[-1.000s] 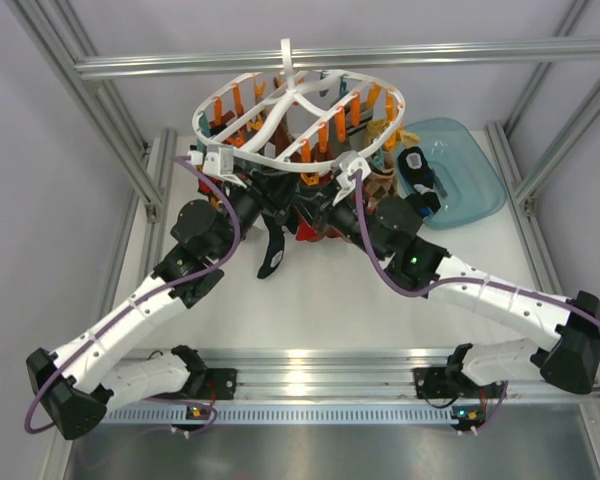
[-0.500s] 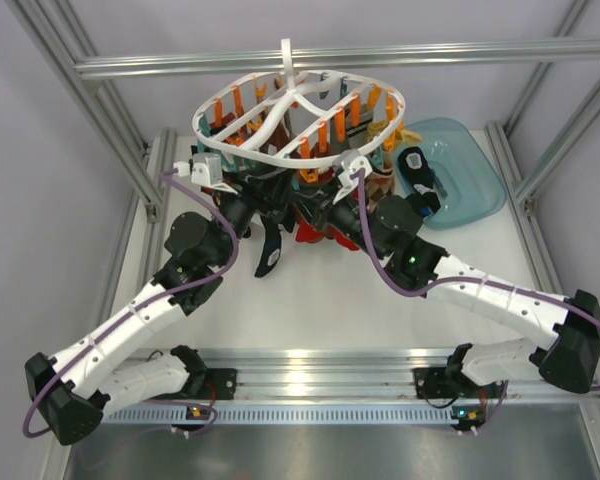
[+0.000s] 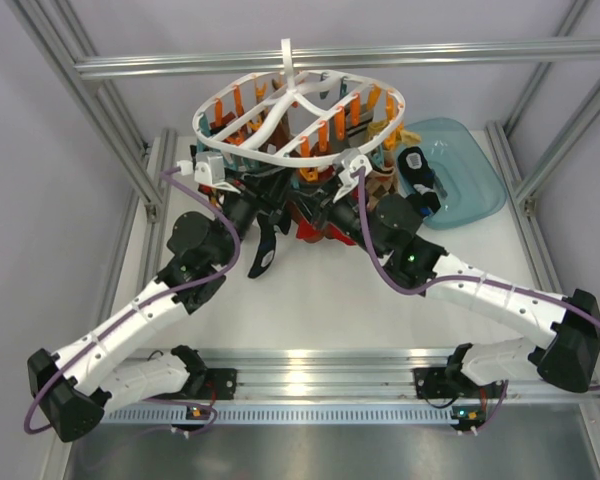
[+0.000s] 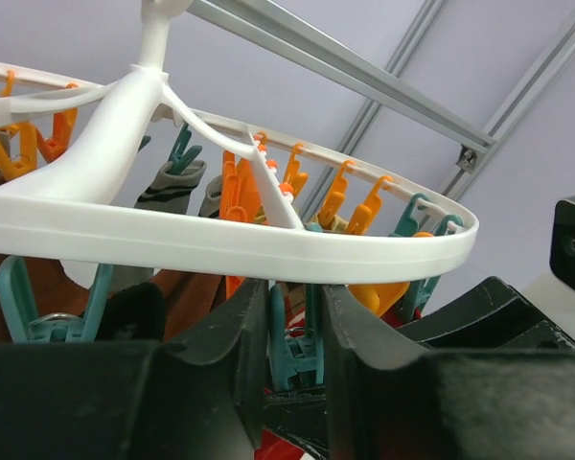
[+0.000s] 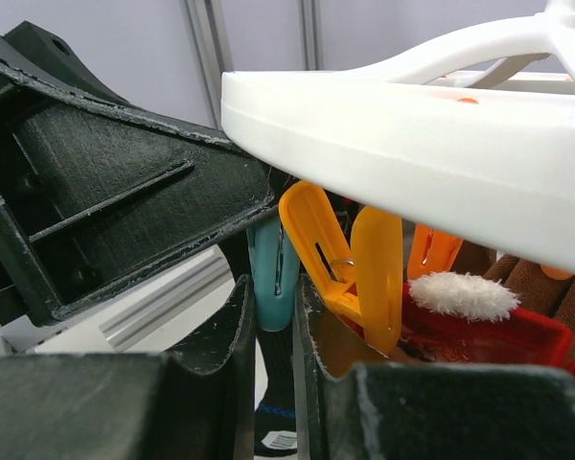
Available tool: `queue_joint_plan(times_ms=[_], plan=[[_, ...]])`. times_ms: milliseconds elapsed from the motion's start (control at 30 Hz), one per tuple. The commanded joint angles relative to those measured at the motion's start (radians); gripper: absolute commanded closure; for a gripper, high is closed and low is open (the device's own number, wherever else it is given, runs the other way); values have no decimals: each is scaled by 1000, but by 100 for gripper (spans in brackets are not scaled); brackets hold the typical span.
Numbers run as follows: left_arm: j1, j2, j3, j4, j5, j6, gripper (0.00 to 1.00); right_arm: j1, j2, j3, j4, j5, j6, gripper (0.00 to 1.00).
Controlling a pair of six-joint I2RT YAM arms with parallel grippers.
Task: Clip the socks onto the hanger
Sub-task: Open the clamp at the hanger, then pick up the sock from the bin.
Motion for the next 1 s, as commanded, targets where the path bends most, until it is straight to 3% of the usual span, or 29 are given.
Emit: queue_joint_plan(times_ms=[0, 100, 167, 200, 233, 333, 433, 633, 800, 967], plan=[[9, 16, 61, 54, -45, -31, 79, -2, -8, 7, 6, -56, 5, 100], [11, 21, 77, 5, -47, -53, 91, -2, -12, 8, -17, -58, 0, 100], [15, 24, 91, -26, -45, -73, 100, -2, -20, 2, -30, -59, 3, 88], [18, 25, 94, -42, -45, -80, 100, -2, -27, -2, -36, -61, 2, 82], [18, 25, 100, -64, -42, -88, 100, -2, -35, -7, -54, -64, -1, 69], [22, 25, 101, -92, -34, -91, 100, -2, -72, -33, -106, -84, -23, 50], [22, 28, 104, -96, -30, -85, 100, -2, -138, -94, -157, -165, -61, 45], [23, 35, 101, -99, -8, -80, 100, -4, -271, -160, -278, -156, -122, 42], [25, 30, 95, -105, -5, -99, 100, -39, -365, -203, -401, -96, -37, 51], [26, 35, 84, -105, 13, -110, 100, -264, -397, -210, -521, -81, 94, 58]])
